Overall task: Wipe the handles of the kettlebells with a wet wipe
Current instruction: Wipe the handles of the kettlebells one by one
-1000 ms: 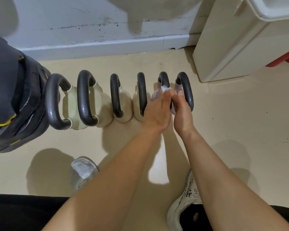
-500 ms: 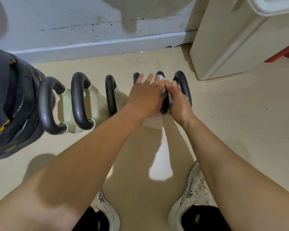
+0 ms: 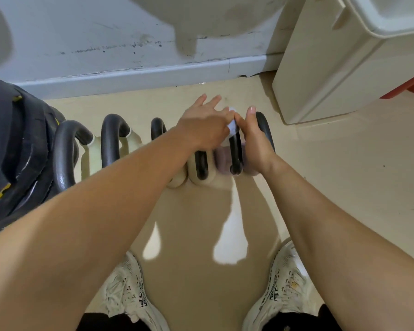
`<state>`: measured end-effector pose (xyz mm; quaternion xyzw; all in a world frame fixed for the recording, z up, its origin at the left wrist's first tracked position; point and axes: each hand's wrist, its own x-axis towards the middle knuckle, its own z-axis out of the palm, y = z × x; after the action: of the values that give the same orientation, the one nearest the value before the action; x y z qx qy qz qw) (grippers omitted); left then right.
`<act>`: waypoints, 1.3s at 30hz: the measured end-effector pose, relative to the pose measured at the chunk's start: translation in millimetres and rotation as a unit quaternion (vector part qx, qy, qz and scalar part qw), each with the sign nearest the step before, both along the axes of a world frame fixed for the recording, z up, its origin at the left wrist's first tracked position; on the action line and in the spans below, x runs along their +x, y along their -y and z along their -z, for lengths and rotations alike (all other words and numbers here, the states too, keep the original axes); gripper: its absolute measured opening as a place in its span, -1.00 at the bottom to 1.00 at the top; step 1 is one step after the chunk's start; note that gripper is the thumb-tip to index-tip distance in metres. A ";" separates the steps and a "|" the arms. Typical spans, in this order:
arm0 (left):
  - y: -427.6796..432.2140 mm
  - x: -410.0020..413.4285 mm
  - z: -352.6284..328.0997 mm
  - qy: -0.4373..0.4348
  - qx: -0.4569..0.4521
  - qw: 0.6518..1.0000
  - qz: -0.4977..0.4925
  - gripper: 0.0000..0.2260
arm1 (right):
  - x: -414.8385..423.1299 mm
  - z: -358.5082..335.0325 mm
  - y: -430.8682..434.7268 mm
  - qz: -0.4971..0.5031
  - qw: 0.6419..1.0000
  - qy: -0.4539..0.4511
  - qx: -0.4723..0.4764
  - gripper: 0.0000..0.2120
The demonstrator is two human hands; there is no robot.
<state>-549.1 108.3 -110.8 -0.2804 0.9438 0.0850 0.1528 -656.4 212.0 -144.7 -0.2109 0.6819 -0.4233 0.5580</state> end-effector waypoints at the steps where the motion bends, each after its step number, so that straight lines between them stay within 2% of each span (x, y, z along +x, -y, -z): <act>1: 8.3 -5.3 -1.3 0.019 0.034 0.999 -0.022 -0.55 | -3.8 1.5 5.5 0.016 0.999 0.029 0.007 -0.28; 4: 29.9 -17.5 -5.1 0.008 0.200 0.966 -0.164 -0.63 | -5.3 -11.0 20.6 0.063 0.995 0.054 0.050 -0.32; 6: 40.7 -23.5 -0.1 -0.017 0.254 0.941 -0.223 -0.69 | -7.0 -13.1 36.7 0.076 0.994 0.048 0.064 -0.28; 8: 50.9 -29.1 9.0 -0.023 0.294 0.924 -0.245 -0.67 | -10.1 -14.0 50.2 0.071 0.993 0.065 0.068 -0.21; 9: 54.8 -31.4 12.8 -0.020 0.316 0.914 -0.254 -0.58 | -11.0 -15.4 55.1 0.064 0.992 0.078 0.078 -0.18; 12: 66.7 -37.3 32.0 -0.021 0.359 0.882 -0.303 -0.10 | -12.0 -21.1 61.0 0.034 0.991 0.075 0.104 -0.21; 13: 67.7 -38.3 37.6 -0.024 0.357 0.883 -0.305 -0.01 | -13.1 -22.6 60.5 0.032 0.991 0.065 0.113 -0.21; 15: 57.6 -35.5 25.1 -0.030 0.337 0.889 -0.308 -0.04 | -14.4 -23.0 56.2 0.021 0.992 0.048 0.116 -0.18; 17: 49.1 -28.7 10.1 -0.054 0.312 0.907 -0.279 -0.27 | -13.3 -22.4 45.5 0.014 0.994 0.048 0.093 -0.21; 19: 46.3 -18.3 8.3 -0.079 0.274 0.934 -0.214 -0.63 | -6.9 -23.3 32.5 0.022 0.996 0.059 0.070 -0.31; 21: 45.9 -10.4 11.5 -0.084 0.208 0.965 -0.137 -0.78 | -1.7 -26.0 24.3 0.030 0.996 0.076 0.041 -0.34; 22: 46.8 -10.1 15.5 -0.091 0.187 0.969 -0.131 -0.82 | -1.7 -25.2 24.5 0.030 0.995 0.085 0.031 -0.32; 26: 53.4 -23.0 24.9 -0.120 0.196 0.953 -0.197 -0.91 | -5.6 -28.5 50.5 0.033 0.995 0.067 0.064 -0.20; 29: 63.4 -28.1 38.2 -0.110 0.218 0.935 -0.256 -0.87 | -7.7 -15.6 76.2 0.046 0.994 0.037 0.094 -0.14; 32: 64.4 -35.1 46.6 -0.059 0.182 0.944 -0.268 -0.87 | -9.4 -2.1 85.4 0.062 0.993 0.025 0.100 -0.22; 34: 60.4 -41.4 46.3 -0.036 0.132 0.958 -0.252 -0.85 | -10.5 0.2 83.1 0.063 0.992 0.033 0.107 -0.15; 37: 57.7 -45.1 44.0 -0.046 0.094 0.965 -0.239 -0.82 | -11.2 -5.1 66.9 0.066 0.994 0.049 0.070 -0.17; 39: 53.5 -42.6 34.5 -0.067 0.090 0.963 -0.244 -0.81 | -9.2 -14.8 56.0 0.076 0.996 0.045 0.035 -0.27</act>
<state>-591.7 54.8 -145.3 -0.4806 0.8437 0.2224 0.0882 -665.6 156.0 -129.9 -0.1200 0.6844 -0.4493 0.5615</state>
